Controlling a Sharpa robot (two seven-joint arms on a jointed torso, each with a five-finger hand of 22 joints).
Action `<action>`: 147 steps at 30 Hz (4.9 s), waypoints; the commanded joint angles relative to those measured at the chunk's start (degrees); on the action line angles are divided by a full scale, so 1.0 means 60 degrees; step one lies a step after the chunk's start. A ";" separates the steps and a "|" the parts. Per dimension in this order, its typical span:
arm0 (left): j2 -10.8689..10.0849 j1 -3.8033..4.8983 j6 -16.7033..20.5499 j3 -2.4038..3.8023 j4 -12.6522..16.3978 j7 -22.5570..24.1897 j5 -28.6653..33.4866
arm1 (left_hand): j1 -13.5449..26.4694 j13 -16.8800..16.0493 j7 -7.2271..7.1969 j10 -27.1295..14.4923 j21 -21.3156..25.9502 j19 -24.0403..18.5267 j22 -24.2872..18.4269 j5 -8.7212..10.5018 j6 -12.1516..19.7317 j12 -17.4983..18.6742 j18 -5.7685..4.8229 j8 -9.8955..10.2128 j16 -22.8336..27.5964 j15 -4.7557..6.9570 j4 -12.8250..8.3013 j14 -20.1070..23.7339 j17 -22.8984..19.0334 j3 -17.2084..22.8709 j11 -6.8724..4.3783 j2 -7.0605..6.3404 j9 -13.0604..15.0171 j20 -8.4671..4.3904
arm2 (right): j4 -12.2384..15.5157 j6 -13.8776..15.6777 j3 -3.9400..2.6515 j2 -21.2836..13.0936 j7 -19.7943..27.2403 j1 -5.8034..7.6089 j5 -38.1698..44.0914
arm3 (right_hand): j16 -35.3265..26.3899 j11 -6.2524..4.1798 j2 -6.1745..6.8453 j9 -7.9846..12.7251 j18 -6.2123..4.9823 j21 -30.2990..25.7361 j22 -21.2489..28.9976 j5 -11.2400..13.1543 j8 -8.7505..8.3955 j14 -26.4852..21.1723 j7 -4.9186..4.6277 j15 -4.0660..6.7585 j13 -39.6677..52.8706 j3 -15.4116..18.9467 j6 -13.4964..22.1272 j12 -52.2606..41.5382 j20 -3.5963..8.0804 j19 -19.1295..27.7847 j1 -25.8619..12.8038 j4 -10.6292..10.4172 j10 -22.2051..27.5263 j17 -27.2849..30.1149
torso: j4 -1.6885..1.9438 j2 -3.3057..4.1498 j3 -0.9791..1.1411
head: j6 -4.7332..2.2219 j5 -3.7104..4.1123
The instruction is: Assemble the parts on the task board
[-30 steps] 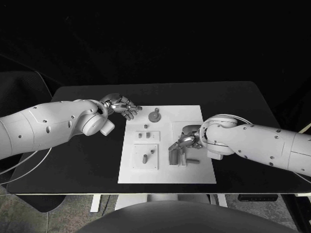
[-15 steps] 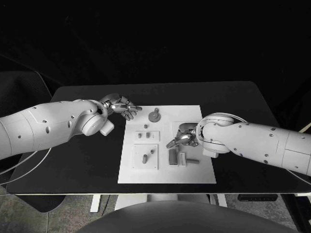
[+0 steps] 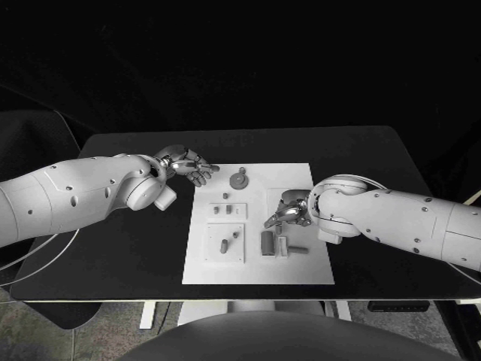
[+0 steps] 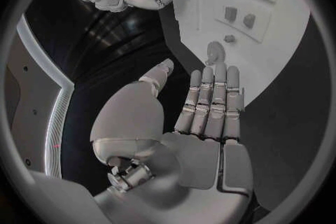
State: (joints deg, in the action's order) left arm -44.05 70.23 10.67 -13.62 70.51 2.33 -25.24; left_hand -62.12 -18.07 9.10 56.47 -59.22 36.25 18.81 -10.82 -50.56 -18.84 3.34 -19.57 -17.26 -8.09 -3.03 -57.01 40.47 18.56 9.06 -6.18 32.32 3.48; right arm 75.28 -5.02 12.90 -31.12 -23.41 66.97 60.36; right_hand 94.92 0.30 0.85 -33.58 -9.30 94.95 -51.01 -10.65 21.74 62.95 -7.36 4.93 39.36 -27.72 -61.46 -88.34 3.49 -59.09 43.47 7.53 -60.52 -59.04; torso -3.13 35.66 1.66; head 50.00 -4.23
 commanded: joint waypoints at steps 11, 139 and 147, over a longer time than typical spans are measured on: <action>-0.0051 0.0012 -0.0053 0.0006 -0.0003 0.0375 -0.0004 | 0.0087 0.0013 -0.0001 -0.0072 0.0033 -0.0058 0.0012 0.0020 -0.0037 0.0040 0.0135 0.0038 0.0052 -0.0014 0.0003 0.0084 -0.0018 -0.0062 -0.0017 0.0035 -0.0011 0.0003 | 0.1115 0.1550 0.0004 -0.1438 0.2123 0.0006 0.0913 | 0.0899 0.0013 0.0831 0.0008 -0.0950 0.1122 -0.0063 -0.0045 -0.0296 -0.0068 -0.0168 0.0055 -0.0006 0.0000 0.0707 0.0010 0.0047 0.0100 0.2162 0.0118 0.0015 -0.0012 | -0.0019 -0.0004 0.0016 | -0.0001 0.0030; -0.0096 0.0007 -0.0241 0.0005 -0.0011 0.0235 -0.0043 | 0.0063 -0.0016 -0.0004 0.0013 0.0031 -0.0064 0.0024 0.0024 -0.0084 0.0002 0.0130 0.0023 0.0033 -0.0012 -0.0029 0.0070 -0.0030 -0.0076 -0.0027 0.0017 -0.0006 -0.0002 | 0.1805 0.1893 0.0121 -0.2263 0.0357 -0.0803 0.0898 | 0.0759 -0.0015 -0.0469 -0.0115 -0.0950 0.1045 0.0064 -0.1420 0.0189 0.0085 0.0050 -0.0003 -0.0265 0.0210 -0.0384 0.0362 -0.0161 0.0133 0.3200 0.0026 -0.0324 0.0096 | 0.0003 0.0004 -0.0001 | -0.0001 0.0142; -0.0088 0.0007 -0.0255 0.0005 -0.0011 0.0223 -0.0044 | 0.0063 -0.0017 -0.0004 0.0012 0.0031 -0.0065 0.0024 0.0024 -0.0083 0.0003 0.0129 0.0024 0.0033 -0.0012 -0.0030 0.0070 -0.0030 -0.0078 -0.0027 0.0014 -0.0007 -0.0002 | 0.1951 0.2174 0.0116 -0.2118 0.0231 -0.0799 0.0371 | 0.0758 -0.0007 -0.0401 -0.0106 -0.0950 0.1046 0.0062 -0.1488 0.0176 0.0074 0.0043 -0.0005 -0.0265 0.0223 -0.0373 0.0368 -0.0163 0.0143 0.3178 0.0033 -0.0309 0.0092 | 0.0002 0.0003 -0.0005 | -0.0001 0.0135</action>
State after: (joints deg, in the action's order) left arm -44.72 70.21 9.84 -13.62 70.37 3.52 -25.32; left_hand -62.12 -18.12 9.10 56.47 -59.22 36.25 18.86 -10.82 -50.56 -18.84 3.10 -19.58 -17.26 -8.09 -3.19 -57.01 40.34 18.41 9.06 -6.18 32.32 3.48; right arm 86.82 6.07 13.61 -43.90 -20.75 62.18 65.85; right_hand 94.91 0.03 1.01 -34.14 -10.20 94.95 -50.68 -19.44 22.93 63.54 -6.55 4.62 37.85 -24.69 -63.52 -86.47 2.42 -58.25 59.90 6.10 -62.64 -58.47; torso -3.11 35.67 1.64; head 49.99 -3.41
